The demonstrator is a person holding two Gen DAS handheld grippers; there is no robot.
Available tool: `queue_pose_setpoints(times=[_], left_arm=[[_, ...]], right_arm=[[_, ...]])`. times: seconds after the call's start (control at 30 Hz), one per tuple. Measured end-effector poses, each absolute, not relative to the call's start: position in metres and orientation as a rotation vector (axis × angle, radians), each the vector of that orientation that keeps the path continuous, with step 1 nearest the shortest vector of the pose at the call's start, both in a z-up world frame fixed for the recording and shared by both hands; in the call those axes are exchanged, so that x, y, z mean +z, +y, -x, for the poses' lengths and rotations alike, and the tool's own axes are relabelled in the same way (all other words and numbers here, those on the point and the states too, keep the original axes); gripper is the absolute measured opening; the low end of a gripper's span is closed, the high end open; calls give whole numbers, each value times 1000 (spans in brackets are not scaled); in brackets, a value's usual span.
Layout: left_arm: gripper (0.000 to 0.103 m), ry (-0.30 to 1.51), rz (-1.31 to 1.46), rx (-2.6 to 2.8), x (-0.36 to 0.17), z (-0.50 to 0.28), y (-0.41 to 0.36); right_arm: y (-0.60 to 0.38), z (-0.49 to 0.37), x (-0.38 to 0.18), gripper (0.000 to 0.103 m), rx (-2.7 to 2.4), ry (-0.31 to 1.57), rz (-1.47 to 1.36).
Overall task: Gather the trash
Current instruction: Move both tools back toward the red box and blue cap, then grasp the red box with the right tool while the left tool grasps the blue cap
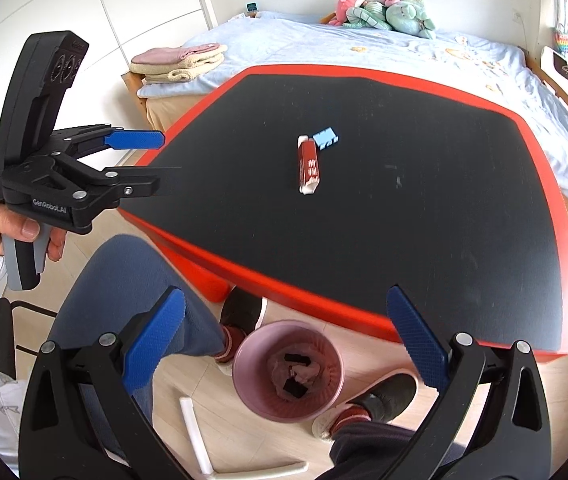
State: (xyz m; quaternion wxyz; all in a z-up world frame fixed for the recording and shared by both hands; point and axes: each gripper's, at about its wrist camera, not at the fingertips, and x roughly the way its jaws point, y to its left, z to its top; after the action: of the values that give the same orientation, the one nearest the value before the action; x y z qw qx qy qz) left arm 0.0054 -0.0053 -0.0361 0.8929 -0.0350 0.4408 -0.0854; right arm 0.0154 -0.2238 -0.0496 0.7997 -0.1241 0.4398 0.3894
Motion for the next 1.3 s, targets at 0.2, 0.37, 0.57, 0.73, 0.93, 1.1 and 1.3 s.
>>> queue_pose_setpoints(times=[0.2,0.37,0.57,0.73,0.93,1.1,1.3], left_arm=[[95,921,71,-181,-36,-43,5],[95,935,76,-188,-43,-77,13],[95,980,79,-202,-63,-115,19],[95,1017,91,-218,-82,-142,21],[95,1049,93,-235,-103,-162,19],[78,1074,86,-239,-115,-170,18],[65,1069,63,-239,-119,-171,17]], right_arm=[[-203,-49,-49,99,843,912,276],[-184,-74,-55,99,856,895,289],[-164,-101,-70,99,864,901,287],[-155,-115,-85,96,869,902,278],[-146,-132,-102,79,865,917,283],[-140,-137,-111,67,868,924,282],[-131,-137,-122,54,872,922,313]])
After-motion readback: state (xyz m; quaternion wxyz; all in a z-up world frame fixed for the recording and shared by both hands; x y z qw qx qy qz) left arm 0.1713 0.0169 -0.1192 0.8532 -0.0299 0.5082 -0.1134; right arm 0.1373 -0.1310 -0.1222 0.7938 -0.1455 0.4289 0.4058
